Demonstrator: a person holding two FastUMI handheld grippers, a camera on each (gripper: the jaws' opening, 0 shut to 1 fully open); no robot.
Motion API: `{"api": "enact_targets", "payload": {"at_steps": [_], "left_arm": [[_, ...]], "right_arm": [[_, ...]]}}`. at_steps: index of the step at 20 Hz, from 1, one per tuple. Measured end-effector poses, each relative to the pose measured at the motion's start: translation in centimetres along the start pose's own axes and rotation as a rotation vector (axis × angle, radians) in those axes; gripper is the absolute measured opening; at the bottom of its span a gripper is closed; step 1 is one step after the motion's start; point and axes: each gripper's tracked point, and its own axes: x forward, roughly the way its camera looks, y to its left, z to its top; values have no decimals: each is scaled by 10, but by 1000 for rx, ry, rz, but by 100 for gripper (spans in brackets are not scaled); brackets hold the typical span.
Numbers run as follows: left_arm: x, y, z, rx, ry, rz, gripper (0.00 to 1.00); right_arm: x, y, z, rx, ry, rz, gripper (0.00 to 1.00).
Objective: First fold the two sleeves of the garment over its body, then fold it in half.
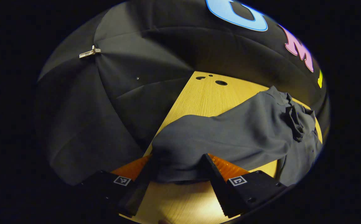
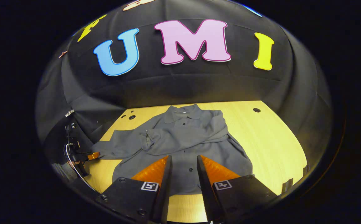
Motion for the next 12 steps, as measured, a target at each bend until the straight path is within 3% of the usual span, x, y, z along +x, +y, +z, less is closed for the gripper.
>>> {"api": "enact_targets", "payload": {"at_steps": [4,6,8,10,12], "left_arm": [[7,2,3,-36,-31,43,99],[6,-10,3,-16,-6,7,93],[10,-19,5,33,18,-27,55],[10,-22,7,116,44,-7,18],[4,-26,17,181,39,27,6]], "right_arm": [[-7,-18,-5,2,10,-3,49],[-4,-24,-5,8,16,5,49],[-1,-28,-3,6,17,19,49],[2,-34,0,0,12,30,49],[3,-40,3,-3,7,39,49]]}}
